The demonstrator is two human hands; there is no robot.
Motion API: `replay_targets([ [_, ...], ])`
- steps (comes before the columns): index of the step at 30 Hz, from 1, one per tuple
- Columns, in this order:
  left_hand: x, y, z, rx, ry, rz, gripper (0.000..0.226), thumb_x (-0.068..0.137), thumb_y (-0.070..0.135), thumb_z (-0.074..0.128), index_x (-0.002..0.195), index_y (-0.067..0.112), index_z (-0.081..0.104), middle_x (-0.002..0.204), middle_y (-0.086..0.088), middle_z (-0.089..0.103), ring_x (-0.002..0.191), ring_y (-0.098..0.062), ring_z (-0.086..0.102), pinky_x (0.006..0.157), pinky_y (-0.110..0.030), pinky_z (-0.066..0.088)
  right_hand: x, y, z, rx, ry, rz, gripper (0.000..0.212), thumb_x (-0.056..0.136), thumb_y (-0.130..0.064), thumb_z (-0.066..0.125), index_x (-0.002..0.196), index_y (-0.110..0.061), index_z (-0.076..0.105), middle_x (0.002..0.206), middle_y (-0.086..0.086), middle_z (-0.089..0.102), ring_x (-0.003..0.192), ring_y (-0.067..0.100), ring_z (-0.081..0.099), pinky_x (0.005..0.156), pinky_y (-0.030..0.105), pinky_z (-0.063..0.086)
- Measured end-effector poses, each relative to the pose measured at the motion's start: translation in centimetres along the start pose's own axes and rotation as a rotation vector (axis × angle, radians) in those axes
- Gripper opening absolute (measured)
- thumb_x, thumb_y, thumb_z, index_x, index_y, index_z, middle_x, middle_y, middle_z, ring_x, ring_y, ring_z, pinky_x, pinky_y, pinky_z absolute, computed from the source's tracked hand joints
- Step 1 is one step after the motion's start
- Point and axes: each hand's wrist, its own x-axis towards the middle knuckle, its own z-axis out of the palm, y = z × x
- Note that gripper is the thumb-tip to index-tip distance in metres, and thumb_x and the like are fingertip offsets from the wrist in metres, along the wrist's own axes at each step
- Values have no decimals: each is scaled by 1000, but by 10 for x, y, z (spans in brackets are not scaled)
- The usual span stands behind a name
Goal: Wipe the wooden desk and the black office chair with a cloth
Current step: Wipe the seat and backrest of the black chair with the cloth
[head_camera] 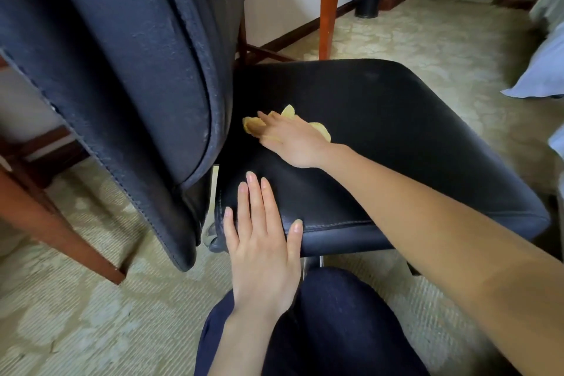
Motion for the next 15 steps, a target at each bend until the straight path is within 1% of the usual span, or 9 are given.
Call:
replay_targets([
  [2, 2, -2, 0, -26, 6, -3, 63, 96, 39, 21, 146, 2, 14, 156, -13, 12, 143, -28, 17, 113, -40, 3, -23, -4, -2, 146, -17, -147, 44, 102, -17, 37, 146, -20, 35, 153, 9, 31, 140, 29, 28, 109, 49, 30],
  [4, 3, -5, 0, -38, 8, -7, 63, 96, 39, 20, 146, 1, 15, 156, -14, 13, 143, -29, 17, 113, -40, 3, -48, -7, -5, 294, -11, -217, 44, 101, -17, 42, 145, -23, 37, 153, 1, 33, 144, 21, 22, 115, 44, 19],
  [6, 4, -7, -1, -41, 6, -1, 63, 96, 39, 19, 147, 1, 16, 156, -13, 11, 144, -29, 18, 113, -40, 4, -72, -11, -7, 286, -42, -230, 43, 102, -21, 40, 144, -29, 35, 154, -4, 28, 145, 14, 15, 117, 39, 13],
  [8, 5, -10, -1, -52, 0, 4, 64, 96, 40, 19, 148, 3, 15, 156, -11, 9, 144, -27, 16, 114, -40, 4, -93, -14, -8, 262, -77, -242, 42, 102, -26, 38, 144, -33, 36, 155, -8, 25, 145, 8, 11, 118, 36, 10],
  [11, 8, -17, -2, -94, -15, 11, 64, 96, 45, 13, 149, 8, 5, 158, -6, 1, 146, -21, 7, 115, -39, 1, -124, -18, -11, 280, -101, -254, 40, 102, -28, 37, 142, -36, 37, 154, -12, 26, 144, 1, 8, 118, 30, 5],
  [13, 10, -22, -2, -119, -31, 23, 67, 94, 49, 12, 148, 12, -2, 158, -1, -7, 146, -16, -2, 116, -35, -5, -143, -17, -15, 371, -124, -233, 37, 102, -26, 38, 138, -35, 45, 151, -13, 31, 142, -5, 10, 118, 27, 4],
  [15, 13, -28, -3, -142, -44, 33, 69, 92, 49, 12, 149, 13, -4, 157, 2, -11, 146, -14, -6, 116, -31, -9, -160, -12, -20, 530, -160, -186, 35, 102, -23, 38, 132, -35, 51, 146, -16, 40, 138, -10, 17, 118, 24, 4],
])
